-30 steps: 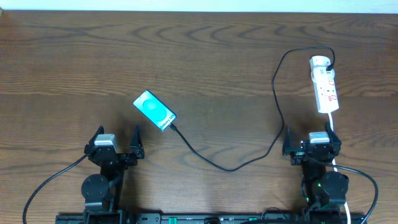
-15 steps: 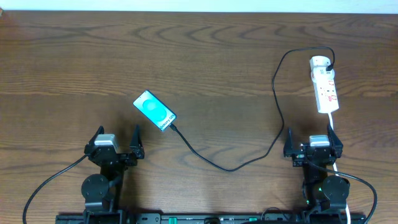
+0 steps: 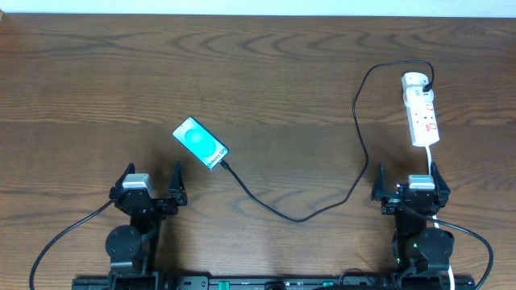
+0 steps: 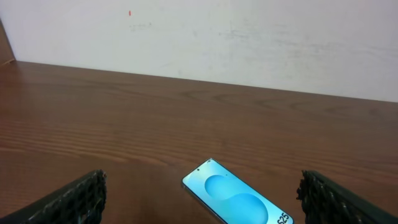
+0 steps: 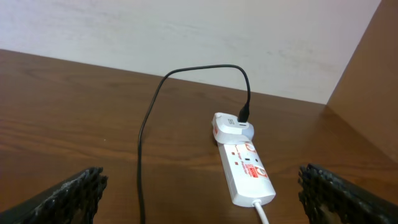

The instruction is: Plug charger to phone and switch on socket

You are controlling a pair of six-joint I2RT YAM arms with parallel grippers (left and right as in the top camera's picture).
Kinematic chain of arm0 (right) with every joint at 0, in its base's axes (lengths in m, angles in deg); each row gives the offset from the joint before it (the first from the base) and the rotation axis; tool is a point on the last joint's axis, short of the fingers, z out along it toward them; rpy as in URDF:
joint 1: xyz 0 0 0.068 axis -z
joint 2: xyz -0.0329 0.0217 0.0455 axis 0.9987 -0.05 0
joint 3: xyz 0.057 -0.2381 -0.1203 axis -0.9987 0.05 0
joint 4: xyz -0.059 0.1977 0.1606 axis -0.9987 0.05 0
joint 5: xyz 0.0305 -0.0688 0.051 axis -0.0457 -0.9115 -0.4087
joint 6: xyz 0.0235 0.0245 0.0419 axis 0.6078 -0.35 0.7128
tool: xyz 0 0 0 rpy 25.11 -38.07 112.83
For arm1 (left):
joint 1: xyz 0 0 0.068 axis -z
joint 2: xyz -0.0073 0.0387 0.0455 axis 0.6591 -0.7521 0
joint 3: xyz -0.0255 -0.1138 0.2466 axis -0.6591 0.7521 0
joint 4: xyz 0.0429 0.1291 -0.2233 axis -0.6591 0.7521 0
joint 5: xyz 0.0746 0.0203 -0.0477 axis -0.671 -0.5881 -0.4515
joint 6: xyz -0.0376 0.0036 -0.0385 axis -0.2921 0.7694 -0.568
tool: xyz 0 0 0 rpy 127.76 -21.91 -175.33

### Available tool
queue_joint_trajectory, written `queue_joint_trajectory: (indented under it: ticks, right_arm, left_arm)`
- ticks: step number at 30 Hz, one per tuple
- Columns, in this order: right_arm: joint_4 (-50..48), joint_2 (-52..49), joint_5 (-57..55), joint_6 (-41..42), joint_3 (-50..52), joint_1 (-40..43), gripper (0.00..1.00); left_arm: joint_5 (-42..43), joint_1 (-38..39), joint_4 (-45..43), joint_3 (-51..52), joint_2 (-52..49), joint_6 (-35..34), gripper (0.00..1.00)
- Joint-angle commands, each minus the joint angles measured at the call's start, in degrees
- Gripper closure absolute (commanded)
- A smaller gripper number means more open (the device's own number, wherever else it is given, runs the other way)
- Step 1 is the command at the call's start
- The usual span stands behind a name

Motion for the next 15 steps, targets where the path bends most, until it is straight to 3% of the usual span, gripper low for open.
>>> queue_joint_trajectory:
  ticks: [1, 15]
  right_arm:
    - [0.1, 0.4, -1.0, 1.3, 0.1, -0.5, 0.01]
    - [0.1, 0.4, -1.0, 1.3, 0.1, -0.5, 0.01]
  left_arm:
    - [0.5, -0.3, 2.1, 1.0, 0.3, 0.5, 0.08]
    - [0.5, -0.3, 2.1, 1.0, 0.3, 0.5, 0.08]
